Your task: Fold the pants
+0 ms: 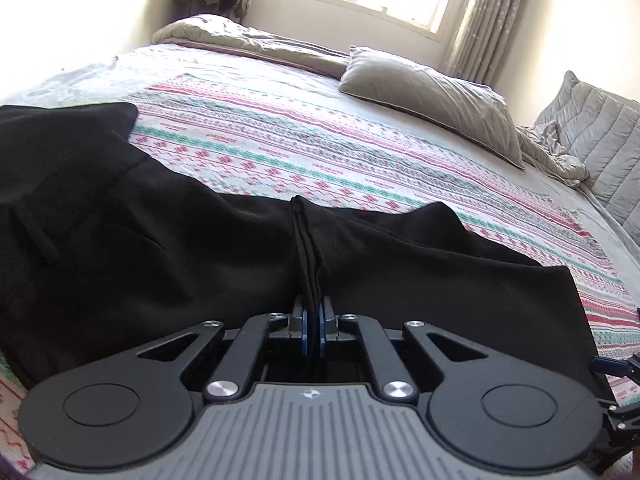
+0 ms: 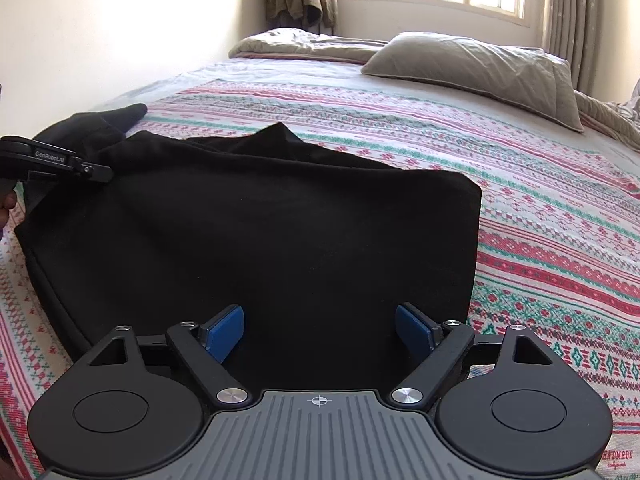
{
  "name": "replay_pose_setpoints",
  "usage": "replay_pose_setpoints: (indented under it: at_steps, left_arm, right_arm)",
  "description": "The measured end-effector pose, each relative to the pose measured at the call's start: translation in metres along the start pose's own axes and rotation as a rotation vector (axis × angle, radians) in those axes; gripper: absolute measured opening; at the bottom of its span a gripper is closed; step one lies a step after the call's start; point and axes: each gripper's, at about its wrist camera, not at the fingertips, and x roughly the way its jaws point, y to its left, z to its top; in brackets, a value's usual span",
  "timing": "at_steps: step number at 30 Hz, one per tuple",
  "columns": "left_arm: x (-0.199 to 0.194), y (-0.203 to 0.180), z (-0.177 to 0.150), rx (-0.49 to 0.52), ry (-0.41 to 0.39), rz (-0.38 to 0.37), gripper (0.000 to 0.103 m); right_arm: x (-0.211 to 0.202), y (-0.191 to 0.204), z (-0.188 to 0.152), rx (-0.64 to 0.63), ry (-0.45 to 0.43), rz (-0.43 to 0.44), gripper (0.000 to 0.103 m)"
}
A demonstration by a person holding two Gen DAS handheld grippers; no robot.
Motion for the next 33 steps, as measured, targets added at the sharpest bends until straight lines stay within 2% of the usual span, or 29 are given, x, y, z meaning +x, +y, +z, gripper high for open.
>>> replay_pose_setpoints:
  at_steps: [5,14,18,22,24,26,28,30,33]
  left_arm:
    - [-0.013,0.025,0.009,-0.035,-0.058,0.085,0.012]
    - [-0.019,0.072,0.026,-0.072,-0.156,0.287,0.012]
    - [-0.017,0.085,0.03,-0.096,-0.178,0.31,0.012]
    - [-0.017,0.07,0.031,-0.052,-0.188,0.349,0.016]
    - [-0.023,0.057,0.031,-0.001,-0.214,0.37,0.038]
    - [-0.034,0.046,0.028,0.033,-0.248,0.373,0.052]
    - [-0.04,0.039,0.025,0.043,-0.255,0.346,0.058]
    - [-0.045,0.03,0.019,0.048,-0.249,0.3,0.07]
    - [-0.051,0.008,0.005,0.086,-0.23,0.216,0.079]
  right_arm:
    - [0.003,0.006,0.003,-0.011,-0.002,0.009,0.085]
    - [0.009,0.017,0.003,-0.043,0.006,0.031,0.085]
    - [0.01,0.016,0.003,-0.04,0.01,0.036,0.085]
    - [0.009,0.013,0.002,-0.03,0.009,0.038,0.085]
    - [0.008,0.01,0.003,-0.021,0.006,0.039,0.085]
    - [0.006,0.007,0.002,-0.01,0.003,0.043,0.085]
    - [0.004,0.003,0.001,0.007,0.001,0.049,0.085]
    - [0.003,0.0,0.001,0.025,0.008,0.058,0.085]
    - [0.001,-0.006,-0.001,0.074,0.028,0.099,0.085]
